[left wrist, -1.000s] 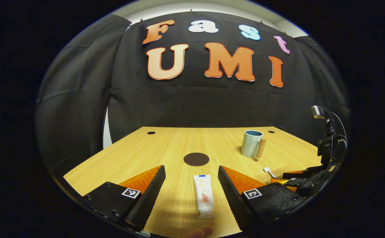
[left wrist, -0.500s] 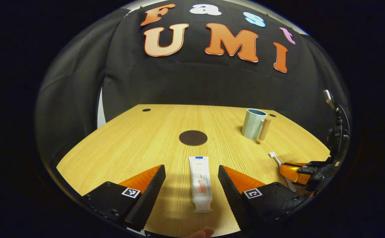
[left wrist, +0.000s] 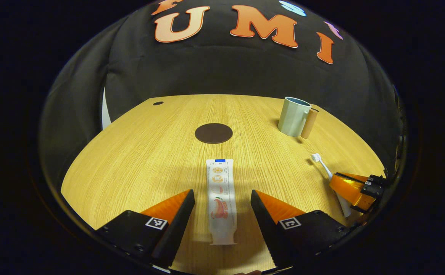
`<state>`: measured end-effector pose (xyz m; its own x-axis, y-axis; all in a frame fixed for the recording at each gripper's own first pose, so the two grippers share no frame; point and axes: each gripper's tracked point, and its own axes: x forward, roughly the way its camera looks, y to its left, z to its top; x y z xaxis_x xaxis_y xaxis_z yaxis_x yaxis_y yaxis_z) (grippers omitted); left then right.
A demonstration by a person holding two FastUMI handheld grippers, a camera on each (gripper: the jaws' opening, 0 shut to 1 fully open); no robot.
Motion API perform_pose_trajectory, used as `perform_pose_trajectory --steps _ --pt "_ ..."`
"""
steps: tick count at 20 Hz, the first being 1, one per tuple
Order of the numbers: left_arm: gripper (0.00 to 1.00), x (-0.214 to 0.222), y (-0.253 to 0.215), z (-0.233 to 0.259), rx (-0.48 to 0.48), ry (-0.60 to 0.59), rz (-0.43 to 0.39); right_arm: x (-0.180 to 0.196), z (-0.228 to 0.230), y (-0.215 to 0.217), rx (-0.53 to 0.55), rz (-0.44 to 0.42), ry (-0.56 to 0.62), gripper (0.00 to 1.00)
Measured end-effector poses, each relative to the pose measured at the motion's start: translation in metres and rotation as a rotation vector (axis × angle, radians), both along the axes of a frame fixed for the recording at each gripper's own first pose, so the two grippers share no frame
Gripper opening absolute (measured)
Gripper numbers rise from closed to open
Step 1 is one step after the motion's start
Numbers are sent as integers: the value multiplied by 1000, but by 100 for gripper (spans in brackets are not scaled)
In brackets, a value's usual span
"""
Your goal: Put the toothbrush and toothpaste on the desktop into the cup, then pick up the cup and place it on the coaster on the desktop.
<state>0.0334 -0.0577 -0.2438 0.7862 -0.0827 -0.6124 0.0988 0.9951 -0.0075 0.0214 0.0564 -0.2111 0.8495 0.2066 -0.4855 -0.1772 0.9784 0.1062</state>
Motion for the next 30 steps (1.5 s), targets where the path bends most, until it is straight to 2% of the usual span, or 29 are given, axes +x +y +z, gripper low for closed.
perform_pose_trajectory --steps 3,4,8,10,13,14,20,25,28,30 --pt "88 1 -1 -8 -5 35 9 2 10 -5 -16 -5 -37 5" --pt "81 0 -1 -11 -6 54 13 3 14 -7 -16 -8 -48 5" --pt "66 2 1 -10 16 50 7 5 33 -12 -1 -19 -89 5" --pt "52 1 0 -11 20 54 4 7 42 -15 5 -27 -107 5" --pt "48 1 1 -12 23 49 1 8 50 -19 0 -37 -130 5" --pt "44 2 0 -11 21 42 -1 10 52 -20 -2 -40 -137 5" --pt "43 -1 0 -6 -1 -18 -8 13 62 -24 2 -53 -168 5" --pt "43 -11 4 25 -15 -195 -5 16 83 -22 10 -56 -211 5" --pt "43 -4 1 79 19 -344 0 28 98 -12 51 -36 -229 5" --pt "34 3 2 113 64 -447 6 43 116 -11 59 -34 -269 5"
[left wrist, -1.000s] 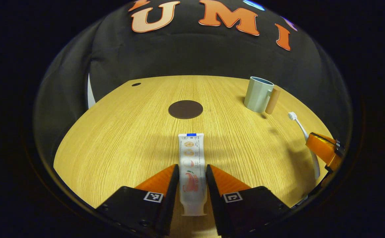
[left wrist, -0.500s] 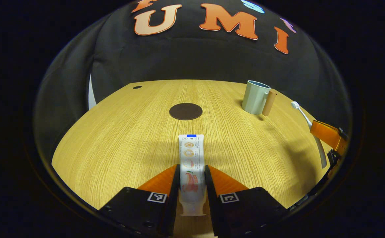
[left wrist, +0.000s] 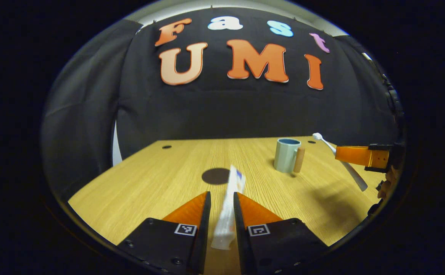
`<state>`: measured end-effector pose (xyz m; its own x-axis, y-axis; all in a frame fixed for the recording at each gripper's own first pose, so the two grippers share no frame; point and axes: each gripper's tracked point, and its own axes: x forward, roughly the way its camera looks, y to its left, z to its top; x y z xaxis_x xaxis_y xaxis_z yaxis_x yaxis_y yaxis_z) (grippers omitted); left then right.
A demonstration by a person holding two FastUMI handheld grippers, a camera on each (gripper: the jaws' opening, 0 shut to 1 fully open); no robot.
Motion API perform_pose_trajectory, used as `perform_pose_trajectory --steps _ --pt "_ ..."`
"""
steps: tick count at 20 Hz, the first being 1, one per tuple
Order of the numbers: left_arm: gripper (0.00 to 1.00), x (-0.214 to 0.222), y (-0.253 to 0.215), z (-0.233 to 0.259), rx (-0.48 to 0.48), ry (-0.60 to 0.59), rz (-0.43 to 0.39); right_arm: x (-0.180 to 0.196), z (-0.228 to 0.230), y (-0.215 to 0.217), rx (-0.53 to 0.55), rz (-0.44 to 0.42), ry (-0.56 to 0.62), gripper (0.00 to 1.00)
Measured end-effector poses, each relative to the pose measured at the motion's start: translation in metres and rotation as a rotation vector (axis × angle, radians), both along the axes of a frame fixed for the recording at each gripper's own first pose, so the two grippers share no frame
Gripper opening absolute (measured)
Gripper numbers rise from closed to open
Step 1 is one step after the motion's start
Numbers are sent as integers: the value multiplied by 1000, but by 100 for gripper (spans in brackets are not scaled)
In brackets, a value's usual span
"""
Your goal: Put the toothbrush and toothpaste on the desktop into the cup, then pick up the cup and place it on the coaster on the desktop.
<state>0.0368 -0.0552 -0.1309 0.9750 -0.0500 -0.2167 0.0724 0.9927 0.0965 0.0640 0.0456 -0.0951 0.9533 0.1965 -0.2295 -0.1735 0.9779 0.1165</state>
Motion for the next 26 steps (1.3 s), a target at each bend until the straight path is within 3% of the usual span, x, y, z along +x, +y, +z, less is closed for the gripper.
perform_pose_trajectory --steps 4,8,12,13,14,16,18,26 --pt "34 -5 -4 -13 -5 49 -34 24 14 1 19 -13 -17 5" --pt "35 3 -13 -45 -47 171 -61 31 11 1 29 -13 -11 5" --pt "36 4 -13 -51 -45 200 -74 29 16 -9 35 -30 -26 5" --pt "41 3 -11 -52 -43 206 -72 28 16 -10 40 -31 -26 5" --pt "54 3 -10 -52 -43 211 -72 28 15 -11 40 -33 -25 5" --pt "71 3 -11 -57 -54 248 -66 26 13 -12 41 -33 -23 5" --pt "81 4 -13 -68 -61 297 -61 26 13 -14 46 -36 -18 5" --pt "86 21 -8 -115 -78 455 -66 30 23 -18 35 -52 -32 5"
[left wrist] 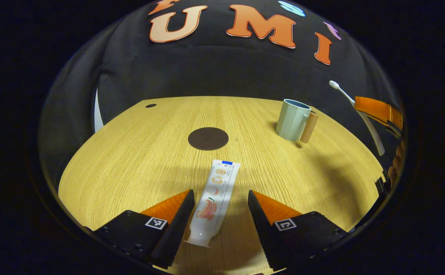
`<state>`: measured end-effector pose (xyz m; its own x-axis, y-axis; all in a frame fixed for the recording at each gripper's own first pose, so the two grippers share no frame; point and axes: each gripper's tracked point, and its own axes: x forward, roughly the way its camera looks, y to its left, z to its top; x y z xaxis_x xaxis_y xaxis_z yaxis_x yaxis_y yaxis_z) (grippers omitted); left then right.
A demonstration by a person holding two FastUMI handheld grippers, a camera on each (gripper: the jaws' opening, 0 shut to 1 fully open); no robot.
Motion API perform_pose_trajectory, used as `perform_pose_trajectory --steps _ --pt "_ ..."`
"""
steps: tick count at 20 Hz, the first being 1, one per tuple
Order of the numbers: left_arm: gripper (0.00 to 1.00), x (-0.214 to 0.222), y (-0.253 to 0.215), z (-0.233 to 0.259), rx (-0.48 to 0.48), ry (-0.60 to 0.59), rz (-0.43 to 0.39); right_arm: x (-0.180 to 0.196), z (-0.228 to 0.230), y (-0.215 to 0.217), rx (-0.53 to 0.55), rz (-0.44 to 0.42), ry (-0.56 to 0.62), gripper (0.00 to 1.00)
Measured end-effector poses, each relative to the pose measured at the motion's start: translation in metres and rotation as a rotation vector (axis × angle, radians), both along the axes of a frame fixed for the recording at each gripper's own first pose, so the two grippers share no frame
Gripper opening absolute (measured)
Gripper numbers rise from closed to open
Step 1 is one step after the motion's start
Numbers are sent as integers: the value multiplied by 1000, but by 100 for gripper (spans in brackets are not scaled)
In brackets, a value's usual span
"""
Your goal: Put the toothbrush and toothpaste on the desktop into the cup, then pick up the cup and place it on the coaster on the desktop.
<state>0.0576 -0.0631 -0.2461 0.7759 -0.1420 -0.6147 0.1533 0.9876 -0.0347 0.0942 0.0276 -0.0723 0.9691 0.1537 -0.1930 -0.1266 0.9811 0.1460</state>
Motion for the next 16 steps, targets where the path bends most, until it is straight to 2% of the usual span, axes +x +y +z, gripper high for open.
perform_pose_trajectory --steps 3,7,8,12,16 --pt "83 3 3 -2 25 6 -11 5 4 -2 -7 -8 -10 5" --pt "52 2 5 -3 34 4 -13 11 8 -6 -8 -18 -13 5" --pt "49 3 4 -4 35 9 -9 12 8 -7 -7 -20 -14 5" --pt "45 3 2 -4 22 -9 -6 22 10 -7 3 -19 -14 5" --pt "45 1 2 1 -20 -52 3 35 23 -3 -3 -13 -39 5"
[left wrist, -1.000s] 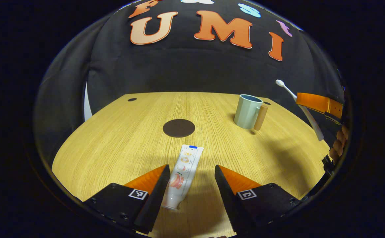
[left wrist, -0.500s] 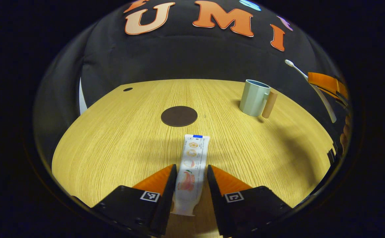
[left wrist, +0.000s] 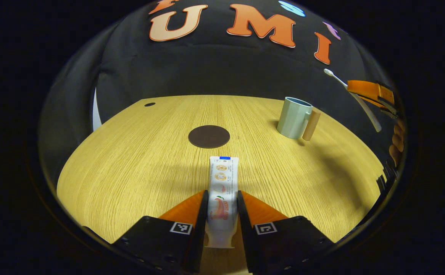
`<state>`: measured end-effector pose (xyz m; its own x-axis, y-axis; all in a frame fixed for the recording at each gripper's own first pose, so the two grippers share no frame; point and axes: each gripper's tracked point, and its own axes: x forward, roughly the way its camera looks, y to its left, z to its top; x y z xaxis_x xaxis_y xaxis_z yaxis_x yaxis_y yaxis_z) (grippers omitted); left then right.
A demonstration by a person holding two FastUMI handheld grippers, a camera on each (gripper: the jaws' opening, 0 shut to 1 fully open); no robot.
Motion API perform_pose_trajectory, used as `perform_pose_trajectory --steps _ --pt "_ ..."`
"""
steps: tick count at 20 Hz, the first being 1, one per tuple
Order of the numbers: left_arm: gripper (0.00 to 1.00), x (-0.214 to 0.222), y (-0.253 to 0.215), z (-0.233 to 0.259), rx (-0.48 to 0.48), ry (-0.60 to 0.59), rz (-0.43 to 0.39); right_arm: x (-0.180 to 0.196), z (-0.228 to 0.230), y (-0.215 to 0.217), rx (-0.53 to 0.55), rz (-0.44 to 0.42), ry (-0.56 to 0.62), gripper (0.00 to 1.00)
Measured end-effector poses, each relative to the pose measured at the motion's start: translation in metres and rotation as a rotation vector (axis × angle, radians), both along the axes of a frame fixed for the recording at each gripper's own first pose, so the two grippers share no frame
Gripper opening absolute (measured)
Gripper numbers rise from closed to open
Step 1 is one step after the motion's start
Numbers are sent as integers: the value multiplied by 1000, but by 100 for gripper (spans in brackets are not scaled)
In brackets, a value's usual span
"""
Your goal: Put the toothbrush and toothpaste on the desktop into the cup, then pick up the cup and place it on the coaster on the desktop.
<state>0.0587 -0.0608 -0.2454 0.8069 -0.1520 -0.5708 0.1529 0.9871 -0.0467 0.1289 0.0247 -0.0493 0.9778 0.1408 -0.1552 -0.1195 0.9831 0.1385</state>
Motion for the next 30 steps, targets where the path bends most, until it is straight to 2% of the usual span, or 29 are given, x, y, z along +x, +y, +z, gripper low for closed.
perform_pose_trajectory --steps 4,5,6,7,8,12,17,23,24,30 --pt "46 -4 0 25 -6 -102 3 17 12 6 28 6 -24 5" --pt "41 -3 -1 40 -2 -155 8 21 16 9 38 13 -34 5" --pt "30 -1 0 53 15 -198 10 28 18 11 47 18 -43 5" --pt "28 -4 -2 62 23 -230 3 34 21 14 51 21 -52 5" --pt "30 -6 -5 67 19 -237 -9 41 23 15 49 23 -56 5" --pt "31 -8 -16 61 5 -202 -36 71 33 22 84 26 -97 5" --pt "31 -5 -2 55 -39 -185 3 117 31 31 77 45 -147 5" --pt "31 -11 13 38 -19 -136 23 155 0 38 79 53 -106 5" --pt "27 -13 13 31 -14 -115 17 157 -2 38 67 52 -104 5" --pt "39 -10 4 25 14 -74 -22 167 -5 40 62 54 -109 6"
